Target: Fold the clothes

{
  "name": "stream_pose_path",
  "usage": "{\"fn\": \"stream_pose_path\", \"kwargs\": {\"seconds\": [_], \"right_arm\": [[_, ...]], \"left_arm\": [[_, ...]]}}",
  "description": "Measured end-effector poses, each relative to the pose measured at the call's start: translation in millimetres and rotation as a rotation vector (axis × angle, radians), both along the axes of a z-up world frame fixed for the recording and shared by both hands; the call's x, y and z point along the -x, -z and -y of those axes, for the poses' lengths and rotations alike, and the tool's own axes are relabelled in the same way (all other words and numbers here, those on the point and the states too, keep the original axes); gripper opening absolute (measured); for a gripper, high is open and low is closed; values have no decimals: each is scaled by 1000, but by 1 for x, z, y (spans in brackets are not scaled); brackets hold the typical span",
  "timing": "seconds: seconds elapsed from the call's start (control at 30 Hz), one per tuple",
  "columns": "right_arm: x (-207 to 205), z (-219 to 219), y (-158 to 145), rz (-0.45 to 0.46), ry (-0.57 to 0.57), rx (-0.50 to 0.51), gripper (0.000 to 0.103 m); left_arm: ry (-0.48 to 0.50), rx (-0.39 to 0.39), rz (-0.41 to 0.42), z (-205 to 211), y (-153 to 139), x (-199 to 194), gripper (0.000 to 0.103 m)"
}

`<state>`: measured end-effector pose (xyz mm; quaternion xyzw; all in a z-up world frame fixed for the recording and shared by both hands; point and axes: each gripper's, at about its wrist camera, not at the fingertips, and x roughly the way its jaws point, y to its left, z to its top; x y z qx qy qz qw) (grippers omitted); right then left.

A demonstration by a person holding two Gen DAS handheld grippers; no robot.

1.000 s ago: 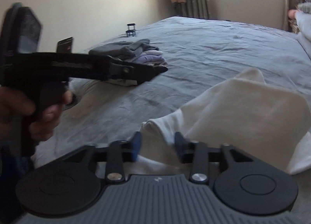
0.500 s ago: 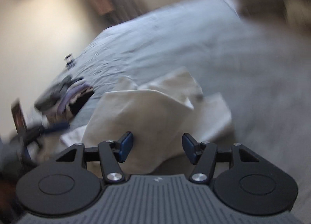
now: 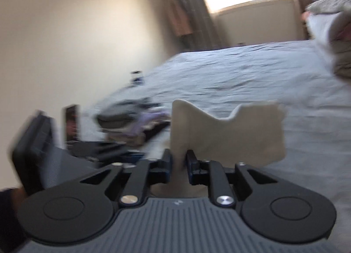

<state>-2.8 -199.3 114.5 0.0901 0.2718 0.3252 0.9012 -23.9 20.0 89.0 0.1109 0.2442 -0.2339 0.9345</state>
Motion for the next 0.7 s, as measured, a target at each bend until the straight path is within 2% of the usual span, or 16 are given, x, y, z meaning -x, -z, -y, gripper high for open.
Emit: {"fn": "stream_pose_path", "kwargs": {"seconds": [0.03, 0.1, 0.23, 0.33, 0.4, 0.53, 0.57, 0.6, 0.63, 0.67, 0.7], "right_arm": [[-5, 7, 4, -24, 36, -3, 43], [-13, 21, 13, -82, 75, -34, 43], [-12, 25, 19, -109, -17, -4, 43], [9, -2, 19, -26, -193, 132, 50], [19, -21, 26, 45, -207, 217, 54], [13, -46, 41, 93, -147, 274, 56], [14, -51, 42, 116, -135, 282, 52], [14, -55, 41, 133, -118, 286, 45], [14, -54, 37, 145, -87, 284, 22], [14, -50, 32, 159, -51, 280, 14], [14, -46, 27, 173, -15, 276, 12]], "left_arm": [[-1, 1, -3, -1, 0, -1, 31], [-1, 8, -12, -4, 0, -2, 31], [-19, 46, -54, -13, -3, -9, 38], [-38, 75, -82, -19, -3, -13, 48], [-37, 74, -83, -18, -2, -13, 49], [-42, 56, -59, -16, -2, -12, 50], [-48, 56, -57, -17, -2, -13, 48], [-53, 67, -65, -19, -2, -15, 40], [-47, 87, -77, -22, -3, -16, 35], [-33, 98, -71, -22, -4, -15, 31], [-19, 107, -62, -22, -6, -13, 27]]}}
